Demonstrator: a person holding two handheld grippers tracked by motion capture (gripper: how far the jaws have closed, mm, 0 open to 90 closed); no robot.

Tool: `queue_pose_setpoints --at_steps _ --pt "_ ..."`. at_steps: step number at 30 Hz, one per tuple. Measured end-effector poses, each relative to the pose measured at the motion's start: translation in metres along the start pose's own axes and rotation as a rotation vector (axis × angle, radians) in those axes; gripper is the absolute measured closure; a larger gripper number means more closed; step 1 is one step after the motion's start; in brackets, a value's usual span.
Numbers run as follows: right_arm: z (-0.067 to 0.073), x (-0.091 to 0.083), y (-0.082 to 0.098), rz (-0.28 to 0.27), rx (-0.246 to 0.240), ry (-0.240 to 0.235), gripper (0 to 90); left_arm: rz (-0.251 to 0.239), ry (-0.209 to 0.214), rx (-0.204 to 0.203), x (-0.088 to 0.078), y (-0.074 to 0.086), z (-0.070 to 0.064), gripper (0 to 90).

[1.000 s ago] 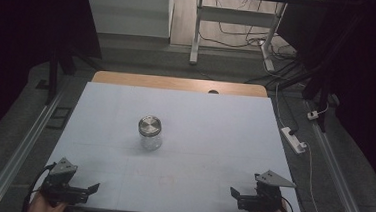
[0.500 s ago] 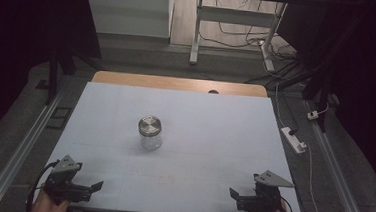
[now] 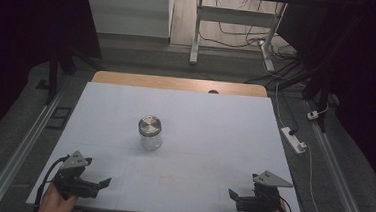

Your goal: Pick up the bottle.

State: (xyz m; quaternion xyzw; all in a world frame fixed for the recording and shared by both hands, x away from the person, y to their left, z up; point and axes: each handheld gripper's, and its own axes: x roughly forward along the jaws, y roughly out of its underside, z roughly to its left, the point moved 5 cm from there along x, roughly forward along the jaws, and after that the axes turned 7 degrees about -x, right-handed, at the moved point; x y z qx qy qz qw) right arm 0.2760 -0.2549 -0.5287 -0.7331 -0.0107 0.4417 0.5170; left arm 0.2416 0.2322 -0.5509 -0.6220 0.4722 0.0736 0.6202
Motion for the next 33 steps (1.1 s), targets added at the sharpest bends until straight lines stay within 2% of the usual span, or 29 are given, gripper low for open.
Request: queue_pose_setpoints --at_steps 10,17,19,29,32,33 --pt "0.000 0.000 0.000 0.000 -0.003 -0.004 0.0 -0.022 0.063 -0.005 0.015 -0.015 0.002 0.0" --pt "0.000 0.000 0.000 0.000 -0.007 -0.006 0.0 -0.043 0.085 0.019 0.025 -0.028 0.001 0.0" --pt "0.000 0.000 0.000 0.001 -0.008 -0.005 0.0 -0.048 0.069 0.035 0.029 -0.033 0.001 0.0" --pt "0.001 0.000 0.000 0.001 -0.012 -0.007 0.0 -0.052 0.049 0.061 0.046 -0.052 0.001 0.0" --pt "0.001 0.001 0.000 0.002 -0.015 -0.007 0.0 -0.044 0.040 0.072 0.050 -0.056 0.001 0.0" --pt "0.001 0.001 0.000 0.002 -0.014 -0.007 0.0 -0.028 0.023 0.091 0.054 -0.060 0.000 0.0"
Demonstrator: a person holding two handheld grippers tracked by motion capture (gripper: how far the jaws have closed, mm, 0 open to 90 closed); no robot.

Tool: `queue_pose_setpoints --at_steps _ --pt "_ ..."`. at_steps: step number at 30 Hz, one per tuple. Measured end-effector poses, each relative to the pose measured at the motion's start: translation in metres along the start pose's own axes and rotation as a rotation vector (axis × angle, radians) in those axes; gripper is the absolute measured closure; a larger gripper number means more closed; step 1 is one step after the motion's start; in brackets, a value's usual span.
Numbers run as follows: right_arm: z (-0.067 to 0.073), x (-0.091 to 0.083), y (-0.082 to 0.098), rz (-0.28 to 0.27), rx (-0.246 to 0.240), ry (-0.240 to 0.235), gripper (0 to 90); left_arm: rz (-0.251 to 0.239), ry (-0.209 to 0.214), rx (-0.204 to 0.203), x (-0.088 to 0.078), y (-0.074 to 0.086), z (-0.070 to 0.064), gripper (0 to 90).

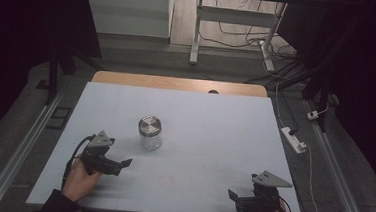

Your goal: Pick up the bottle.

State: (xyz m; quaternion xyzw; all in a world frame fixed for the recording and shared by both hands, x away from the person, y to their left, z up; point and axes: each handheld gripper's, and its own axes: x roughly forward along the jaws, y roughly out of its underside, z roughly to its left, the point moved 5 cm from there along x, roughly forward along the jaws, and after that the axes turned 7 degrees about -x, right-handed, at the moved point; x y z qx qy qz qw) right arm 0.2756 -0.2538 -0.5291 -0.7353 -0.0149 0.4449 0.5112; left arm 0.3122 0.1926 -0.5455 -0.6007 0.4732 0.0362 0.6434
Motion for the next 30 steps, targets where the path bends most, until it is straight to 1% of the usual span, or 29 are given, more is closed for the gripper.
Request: queue_pose_setpoints --at_steps 1,2,3,7,9,10,11,12,13,14,15,16,18,19,22,23,24,26,27,28,29,30 --pt "0.000 0.000 0.000 0.001 0.000 0.000 0.0 0.014 -0.005 0.001 0.002 -0.002 0.000 0.0" --pt "0.000 0.000 0.000 0.001 -0.001 0.000 0.0 0.014 -0.005 0.001 0.002 -0.002 0.000 0.0" --pt "0.000 0.000 0.000 0.001 -0.002 0.000 0.0 0.033 -0.003 -0.003 0.007 -0.006 -0.001 0.0" --pt "0.000 0.000 0.000 0.003 -0.003 0.000 0.0 0.047 0.014 0.003 0.016 -0.016 -0.002 0.1" --pt "0.000 0.000 0.000 0.003 -0.004 0.000 0.0 0.045 0.021 -0.001 0.018 -0.019 -0.002 0.0" --pt "0.000 0.000 0.000 0.003 -0.004 0.000 0.0 0.045 0.033 0.001 0.023 -0.024 -0.002 0.1" --pt "0.000 0.000 0.000 0.002 -0.004 -0.001 0.0 0.045 0.033 0.001 0.023 -0.024 -0.002 0.1" --pt "0.000 0.000 0.000 0.003 -0.004 0.000 0.0 0.044 0.035 0.002 0.025 -0.027 -0.002 0.1" --pt "0.000 0.000 0.000 0.004 -0.004 0.000 0.0 0.038 0.029 -0.001 0.029 -0.032 -0.001 0.0" --pt "0.000 0.000 0.000 0.004 -0.003 0.000 0.0 0.038 0.029 -0.001 0.029 -0.032 -0.001 0.0" --pt "0.000 0.000 0.000 0.003 -0.003 -0.001 0.0 0.035 0.034 -0.003 0.034 -0.037 0.000 0.0" --pt "0.000 0.000 0.000 0.003 -0.003 -0.001 0.0 0.035 0.034 -0.003 0.034 -0.037 0.000 0.0" --pt "0.000 0.000 0.000 0.004 -0.004 -0.001 0.0 0.031 0.028 -0.004 0.039 -0.041 0.001 0.0" --pt "0.000 0.000 0.000 0.004 -0.004 0.000 0.0 0.026 0.036 -0.008 0.044 -0.045 0.002 0.0" --pt "0.000 0.000 0.000 0.004 -0.003 -0.001 0.0 0.029 0.041 0.008 0.051 -0.049 0.002 0.0" --pt "0.000 0.000 0.000 0.003 -0.003 -0.001 0.0 0.029 0.041 0.008 0.051 -0.049 0.002 0.0" --pt "0.000 0.000 0.000 0.003 -0.003 -0.001 0.0 0.036 0.036 0.022 0.056 -0.052 0.002 0.0" --pt "0.000 0.000 0.000 0.004 -0.003 -0.001 0.0 0.036 0.040 0.029 0.059 -0.053 0.001 0.0" --pt "0.000 0.000 0.000 0.004 -0.003 -0.001 0.0 0.035 0.045 0.040 0.064 -0.056 0.000 0.0" --pt "0.000 0.000 0.000 0.005 -0.003 -0.002 0.0 0.033 0.043 0.049 0.066 -0.057 0.000 0.0" --pt "0.000 0.000 0.000 0.004 -0.003 -0.002 0.0 0.033 0.043 0.049 0.066 -0.057 0.000 0.0" --pt "0.000 0.000 0.000 0.004 -0.004 -0.002 0.0 0.038 0.045 0.061 0.071 -0.060 0.000 0.0"
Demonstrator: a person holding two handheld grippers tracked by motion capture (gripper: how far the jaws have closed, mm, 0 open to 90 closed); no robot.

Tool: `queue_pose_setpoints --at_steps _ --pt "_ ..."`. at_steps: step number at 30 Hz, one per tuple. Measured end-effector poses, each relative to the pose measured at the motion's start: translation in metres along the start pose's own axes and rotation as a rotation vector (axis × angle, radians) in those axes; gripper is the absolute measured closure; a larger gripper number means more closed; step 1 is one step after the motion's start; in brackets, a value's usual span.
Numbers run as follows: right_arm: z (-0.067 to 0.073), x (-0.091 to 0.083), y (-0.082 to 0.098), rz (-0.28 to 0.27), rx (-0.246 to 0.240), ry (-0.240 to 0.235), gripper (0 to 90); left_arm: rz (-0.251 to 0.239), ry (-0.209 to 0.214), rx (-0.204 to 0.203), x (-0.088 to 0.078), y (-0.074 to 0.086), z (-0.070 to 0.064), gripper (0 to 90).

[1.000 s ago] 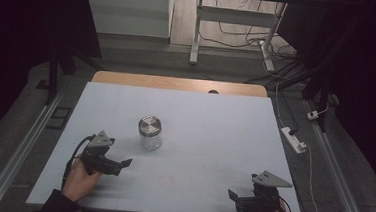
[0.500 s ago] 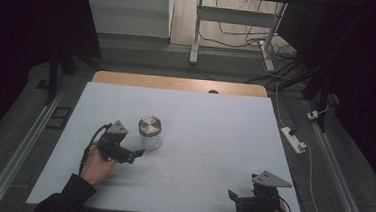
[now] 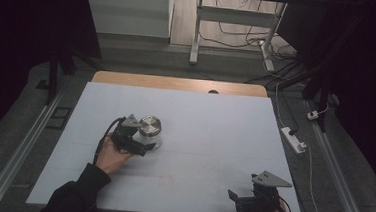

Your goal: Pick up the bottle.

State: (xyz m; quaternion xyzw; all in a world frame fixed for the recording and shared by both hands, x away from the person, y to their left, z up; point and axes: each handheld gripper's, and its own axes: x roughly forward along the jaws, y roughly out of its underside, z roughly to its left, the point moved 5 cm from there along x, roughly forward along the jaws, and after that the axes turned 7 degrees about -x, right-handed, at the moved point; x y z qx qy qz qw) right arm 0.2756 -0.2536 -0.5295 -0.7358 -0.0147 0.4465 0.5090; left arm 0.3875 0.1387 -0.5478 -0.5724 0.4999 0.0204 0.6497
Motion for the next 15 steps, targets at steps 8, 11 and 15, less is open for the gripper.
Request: queue_pose_setpoints --at_steps 8,11,15 --pt "0.000 0.000 0.000 0.000 -0.001 0.000 0.0 -0.008 0.005 -0.016 0.012 -0.009 0.002 1.1" --pt "0.000 0.000 0.000 0.001 -0.002 -0.001 0.0 -0.014 0.006 0.001 0.014 -0.012 0.002 5.0" --pt "0.000 0.000 0.000 0.000 -0.001 0.000 0.0 -0.024 0.008 0.019 0.015 -0.015 0.000 14.5"
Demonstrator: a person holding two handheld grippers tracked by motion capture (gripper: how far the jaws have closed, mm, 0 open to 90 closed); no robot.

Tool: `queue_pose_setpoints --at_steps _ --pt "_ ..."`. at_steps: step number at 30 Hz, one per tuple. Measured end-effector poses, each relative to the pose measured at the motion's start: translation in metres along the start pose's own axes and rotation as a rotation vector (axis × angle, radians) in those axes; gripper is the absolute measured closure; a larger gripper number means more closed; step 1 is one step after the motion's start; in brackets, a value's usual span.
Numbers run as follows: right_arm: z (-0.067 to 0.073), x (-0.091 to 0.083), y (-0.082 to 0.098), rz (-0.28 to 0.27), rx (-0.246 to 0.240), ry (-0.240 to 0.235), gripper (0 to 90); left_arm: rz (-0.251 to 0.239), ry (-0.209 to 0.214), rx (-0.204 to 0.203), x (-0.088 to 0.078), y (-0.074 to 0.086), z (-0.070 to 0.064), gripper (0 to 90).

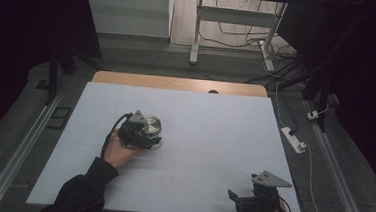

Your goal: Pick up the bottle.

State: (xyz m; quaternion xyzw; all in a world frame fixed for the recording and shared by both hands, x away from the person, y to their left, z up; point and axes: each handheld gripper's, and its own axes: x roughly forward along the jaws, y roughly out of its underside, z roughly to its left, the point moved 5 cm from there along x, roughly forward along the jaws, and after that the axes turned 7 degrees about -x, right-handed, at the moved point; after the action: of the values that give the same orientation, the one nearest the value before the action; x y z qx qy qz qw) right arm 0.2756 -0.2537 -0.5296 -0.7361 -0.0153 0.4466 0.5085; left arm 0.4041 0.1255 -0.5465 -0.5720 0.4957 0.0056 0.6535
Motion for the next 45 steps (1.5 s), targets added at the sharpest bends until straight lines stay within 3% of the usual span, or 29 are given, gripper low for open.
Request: queue_pose_setpoints --at_steps 16,30,45 --pt "0.000 0.000 0.000 -0.003 -0.004 0.000 0.0 0.014 -0.042 0.012 -0.003 0.000 -0.004 15.7" --pt "0.001 -0.001 0.000 -0.003 -0.009 0.002 0.0 -0.003 0.019 0.040 -0.022 -0.012 -0.020 15.7" --pt "0.002 -0.001 0.000 -0.005 -0.014 -0.001 0.0 0.004 0.107 0.082 -0.035 -0.019 -0.055 15.8"
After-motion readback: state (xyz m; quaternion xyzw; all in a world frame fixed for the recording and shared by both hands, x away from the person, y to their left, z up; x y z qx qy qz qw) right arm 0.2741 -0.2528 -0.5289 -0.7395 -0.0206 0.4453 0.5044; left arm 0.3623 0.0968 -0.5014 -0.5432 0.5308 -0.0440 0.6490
